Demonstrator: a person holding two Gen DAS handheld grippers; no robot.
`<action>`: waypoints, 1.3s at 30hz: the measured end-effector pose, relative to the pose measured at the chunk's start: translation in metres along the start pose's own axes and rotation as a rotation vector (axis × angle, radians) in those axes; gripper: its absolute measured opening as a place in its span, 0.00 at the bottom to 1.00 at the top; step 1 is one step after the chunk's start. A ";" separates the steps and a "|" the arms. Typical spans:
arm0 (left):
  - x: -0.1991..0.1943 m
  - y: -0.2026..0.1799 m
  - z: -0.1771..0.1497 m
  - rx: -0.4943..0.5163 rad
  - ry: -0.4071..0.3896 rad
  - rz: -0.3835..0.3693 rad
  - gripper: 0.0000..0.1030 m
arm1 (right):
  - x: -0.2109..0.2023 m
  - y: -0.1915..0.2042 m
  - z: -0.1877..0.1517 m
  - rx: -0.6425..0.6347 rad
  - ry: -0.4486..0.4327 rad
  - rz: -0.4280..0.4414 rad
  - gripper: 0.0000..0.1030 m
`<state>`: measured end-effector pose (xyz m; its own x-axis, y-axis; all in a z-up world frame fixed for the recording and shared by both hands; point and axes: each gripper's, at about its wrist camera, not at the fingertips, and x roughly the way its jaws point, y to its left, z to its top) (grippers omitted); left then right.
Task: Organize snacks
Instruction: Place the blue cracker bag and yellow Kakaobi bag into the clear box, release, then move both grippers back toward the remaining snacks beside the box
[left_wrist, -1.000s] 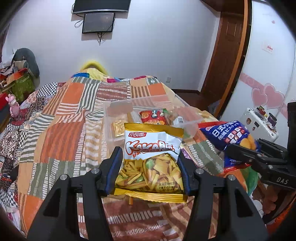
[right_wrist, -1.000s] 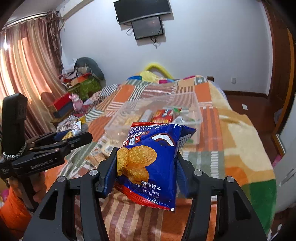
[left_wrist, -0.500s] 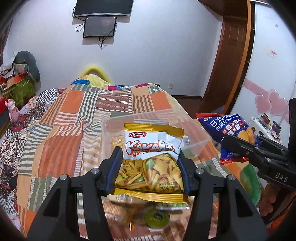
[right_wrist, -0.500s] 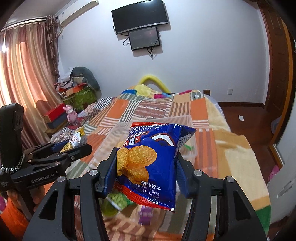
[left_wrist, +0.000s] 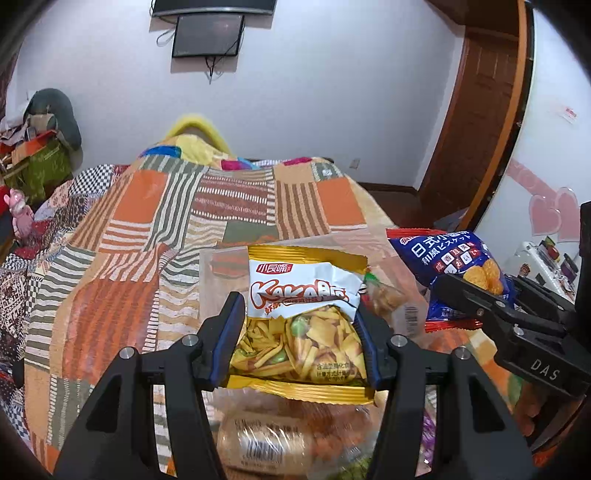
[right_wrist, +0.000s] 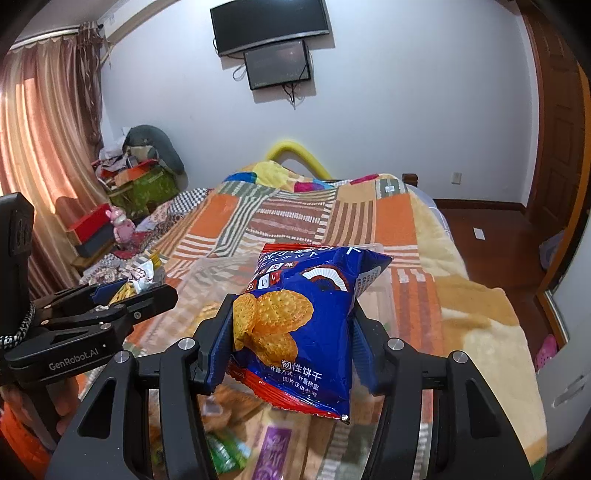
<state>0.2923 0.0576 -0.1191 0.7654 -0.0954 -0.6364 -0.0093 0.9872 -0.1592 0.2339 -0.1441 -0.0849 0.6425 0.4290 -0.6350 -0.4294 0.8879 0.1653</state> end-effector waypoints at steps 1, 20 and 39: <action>0.005 0.001 0.000 -0.001 0.008 0.001 0.54 | 0.005 0.000 0.000 -0.001 0.009 -0.001 0.51; 0.028 0.008 -0.002 -0.031 0.069 0.000 0.55 | 0.024 -0.005 -0.003 -0.023 0.097 -0.010 0.57; -0.063 0.041 -0.042 -0.010 0.054 0.081 0.56 | -0.043 -0.006 -0.016 -0.013 0.035 -0.015 0.57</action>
<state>0.2167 0.0983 -0.1169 0.7263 -0.0225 -0.6870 -0.0765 0.9906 -0.1133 0.1987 -0.1708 -0.0703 0.6265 0.4090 -0.6635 -0.4277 0.8920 0.1460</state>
